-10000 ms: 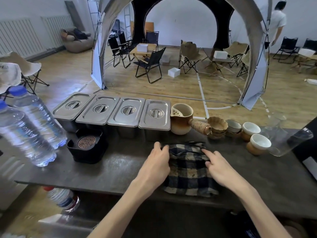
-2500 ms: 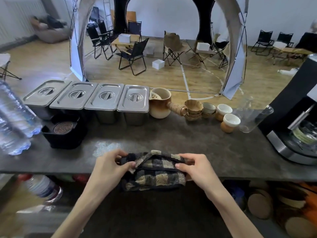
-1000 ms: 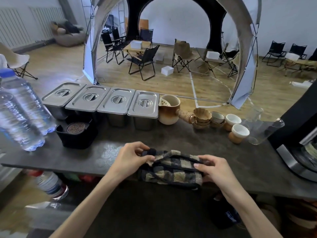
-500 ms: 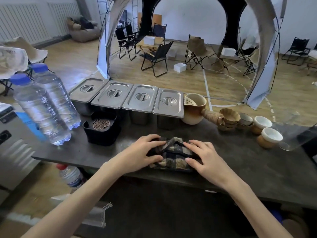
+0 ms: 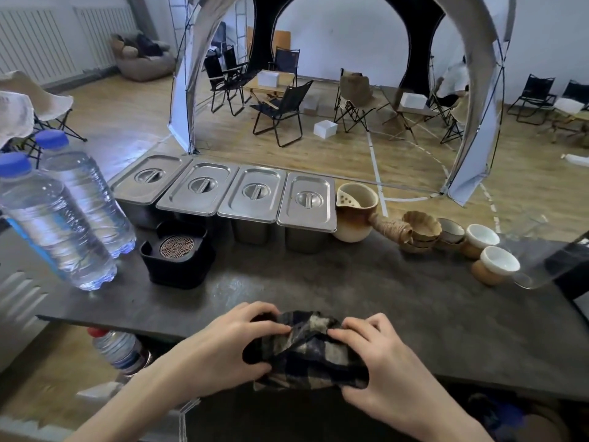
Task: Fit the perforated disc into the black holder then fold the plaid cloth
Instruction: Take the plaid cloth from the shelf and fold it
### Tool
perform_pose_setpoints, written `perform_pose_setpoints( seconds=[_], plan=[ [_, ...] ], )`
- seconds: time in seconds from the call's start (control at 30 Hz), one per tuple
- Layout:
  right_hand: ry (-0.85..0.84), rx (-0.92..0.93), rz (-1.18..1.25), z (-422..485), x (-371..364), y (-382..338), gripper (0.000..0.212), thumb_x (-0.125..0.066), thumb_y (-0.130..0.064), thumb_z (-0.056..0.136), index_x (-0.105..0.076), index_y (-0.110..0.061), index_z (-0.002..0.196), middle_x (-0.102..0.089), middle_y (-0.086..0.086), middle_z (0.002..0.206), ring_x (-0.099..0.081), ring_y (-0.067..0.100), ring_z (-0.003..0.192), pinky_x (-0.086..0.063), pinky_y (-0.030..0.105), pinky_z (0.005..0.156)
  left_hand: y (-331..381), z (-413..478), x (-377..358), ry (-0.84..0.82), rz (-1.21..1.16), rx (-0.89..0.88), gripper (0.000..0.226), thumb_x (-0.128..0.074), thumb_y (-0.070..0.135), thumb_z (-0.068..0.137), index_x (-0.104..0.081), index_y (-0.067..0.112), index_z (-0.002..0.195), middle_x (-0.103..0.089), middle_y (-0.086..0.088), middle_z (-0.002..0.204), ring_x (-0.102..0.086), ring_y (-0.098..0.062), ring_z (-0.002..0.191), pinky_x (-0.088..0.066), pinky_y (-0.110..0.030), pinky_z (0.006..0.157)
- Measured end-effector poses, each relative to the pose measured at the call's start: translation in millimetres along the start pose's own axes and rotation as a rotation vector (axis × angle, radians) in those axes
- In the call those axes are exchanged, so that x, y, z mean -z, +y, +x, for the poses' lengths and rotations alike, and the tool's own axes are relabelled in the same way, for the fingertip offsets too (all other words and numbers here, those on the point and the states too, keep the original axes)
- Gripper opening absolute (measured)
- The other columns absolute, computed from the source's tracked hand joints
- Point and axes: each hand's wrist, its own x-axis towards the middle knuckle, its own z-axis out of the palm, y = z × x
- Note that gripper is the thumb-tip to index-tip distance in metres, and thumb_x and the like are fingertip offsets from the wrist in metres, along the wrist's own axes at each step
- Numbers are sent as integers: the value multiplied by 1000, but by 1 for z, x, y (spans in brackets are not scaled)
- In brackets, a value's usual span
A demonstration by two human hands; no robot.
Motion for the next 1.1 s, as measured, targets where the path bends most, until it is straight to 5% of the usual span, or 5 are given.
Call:
perform_pose_setpoints(
  seconds=[0.53,0.73,0.87,1.0,1.1],
  plan=[
    [34,-31,182,100,-8,2,63,-67,-30,70,-56,-25,132,-59,-3,120,-37,12,98,-44,33,98,-45,22,47,96,-122,187,54,-84,11,71,-65,30,118,-58,9,123,-52,6,116,-32,-3,96],
    [35,56,220,39,-13,-24,64,-65,-30,74,-51,-26,136,-53,-5,127,-36,14,109,-47,31,96,-26,-24,29,109,-277,164,57,-74,47,59,-63,51,115,-55,27,123,-55,8,114,-42,-8,95],
    [42,69,257,17,-11,-28,63,-65,-27,73,-52,-25,135,-53,-6,122,-36,12,108,-46,27,96,-17,-36,23,100,-198,130,59,-83,33,57,-66,49,112,-58,23,124,-58,6,112,-41,-8,96],
    [48,11,319,7,6,-4,61,-68,-29,72,-56,-28,132,-54,-10,115,-39,7,105,-42,20,96,5,-10,29,72,-301,123,56,-76,60,58,-68,46,112,-60,18,123,-58,1,114,-44,-15,97],
    [112,-72,277,6,29,32,58,-72,-27,67,-62,-28,124,-60,-8,112,-45,11,101,-39,15,93,26,39,24,84,-317,57,48,-81,38,65,-72,33,112,-62,16,118,-58,-1,114,-45,-19,98]
  ],
)
